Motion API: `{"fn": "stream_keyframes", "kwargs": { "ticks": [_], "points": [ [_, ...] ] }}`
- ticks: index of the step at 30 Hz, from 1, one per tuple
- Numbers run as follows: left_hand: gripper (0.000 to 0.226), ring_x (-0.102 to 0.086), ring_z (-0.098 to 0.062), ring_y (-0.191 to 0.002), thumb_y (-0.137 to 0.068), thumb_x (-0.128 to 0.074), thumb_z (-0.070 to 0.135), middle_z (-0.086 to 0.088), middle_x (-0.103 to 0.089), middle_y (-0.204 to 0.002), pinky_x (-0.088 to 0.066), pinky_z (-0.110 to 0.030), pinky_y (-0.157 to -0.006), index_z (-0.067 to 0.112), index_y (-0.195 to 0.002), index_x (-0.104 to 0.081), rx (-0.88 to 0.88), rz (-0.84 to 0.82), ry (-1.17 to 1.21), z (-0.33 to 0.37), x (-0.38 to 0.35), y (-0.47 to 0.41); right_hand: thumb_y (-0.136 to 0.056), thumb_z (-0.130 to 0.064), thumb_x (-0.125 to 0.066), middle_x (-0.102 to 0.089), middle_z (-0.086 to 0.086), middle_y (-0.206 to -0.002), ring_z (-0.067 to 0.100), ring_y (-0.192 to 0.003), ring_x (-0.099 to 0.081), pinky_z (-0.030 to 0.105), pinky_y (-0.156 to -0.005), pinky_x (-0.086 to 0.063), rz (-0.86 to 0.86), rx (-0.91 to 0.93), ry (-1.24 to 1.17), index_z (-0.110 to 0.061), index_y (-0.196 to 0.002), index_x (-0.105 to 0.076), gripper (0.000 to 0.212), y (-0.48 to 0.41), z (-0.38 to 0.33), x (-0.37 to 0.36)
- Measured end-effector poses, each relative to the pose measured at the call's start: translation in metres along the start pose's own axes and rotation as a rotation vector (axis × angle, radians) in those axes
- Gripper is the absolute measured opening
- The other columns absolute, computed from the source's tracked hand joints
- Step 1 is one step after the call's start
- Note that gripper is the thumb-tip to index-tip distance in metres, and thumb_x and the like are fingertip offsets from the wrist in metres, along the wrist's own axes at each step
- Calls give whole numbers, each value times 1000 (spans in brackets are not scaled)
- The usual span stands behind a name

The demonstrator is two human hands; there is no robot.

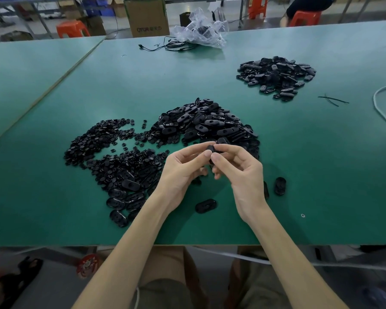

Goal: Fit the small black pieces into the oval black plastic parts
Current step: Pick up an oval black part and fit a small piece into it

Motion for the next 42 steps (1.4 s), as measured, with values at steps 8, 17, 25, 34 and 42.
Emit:
{"fn": "stream_keyframes", "kwargs": {
  "ticks": [8,17,25,34,42],
  "points": [
    [40,-65,-29,-85,-86,-82,13,-14,-71,-97,-43,-55,-97,13,-120,-62,85,-46,149,1,3,-1,-91,-5,-79,-74,6,-84,16,-72,-65,27,-67,-56,-23,7,31,-11,-106,-78,16,2,-2,-2],
    [31,-69,-24,-90,-80,-86,13,-11,-75,-99,-55,-35,-88,14,-109,-77,-9,-26,-29,2,-2,3,-99,-11,-71,-74,-4,-83,9,-73,-67,17,-63,-51,48,71,151,-13,-101,-72,3,2,-2,-2],
    [40,-65,-28,-98,-89,-78,9,-23,-70,-120,-54,-48,-104,9,-129,-71,29,-103,11,0,3,0,-100,-11,-68,-77,6,-83,23,-68,-72,29,-62,-58,67,91,168,-20,-111,-75,16,1,0,0],
    [37,-61,-37,-116,-94,-68,8,-21,-66,-134,-36,-64,-118,9,-131,-69,68,-82,19,-2,7,-2,-99,-8,-68,-80,5,-94,29,-80,-77,28,-63,-59,129,62,147,-11,-106,-75,10,-1,2,0],
    [17,-69,-15,-91,-100,-66,12,-8,-75,-104,-57,-25,-77,12,-113,-77,60,-44,-16,-4,-1,-1,-97,-10,-71,-79,4,-91,23,-79,-77,24,-62,-57,158,65,163,-10,-103,-73,6,-1,3,2]
  ]
}}
Point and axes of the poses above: each hand's wrist, its own y-axis away from the middle knuckle, its own x-axis out of the back of the hand, z = x × y, the point moved 2 cm from there along -y, towards the middle knuckle
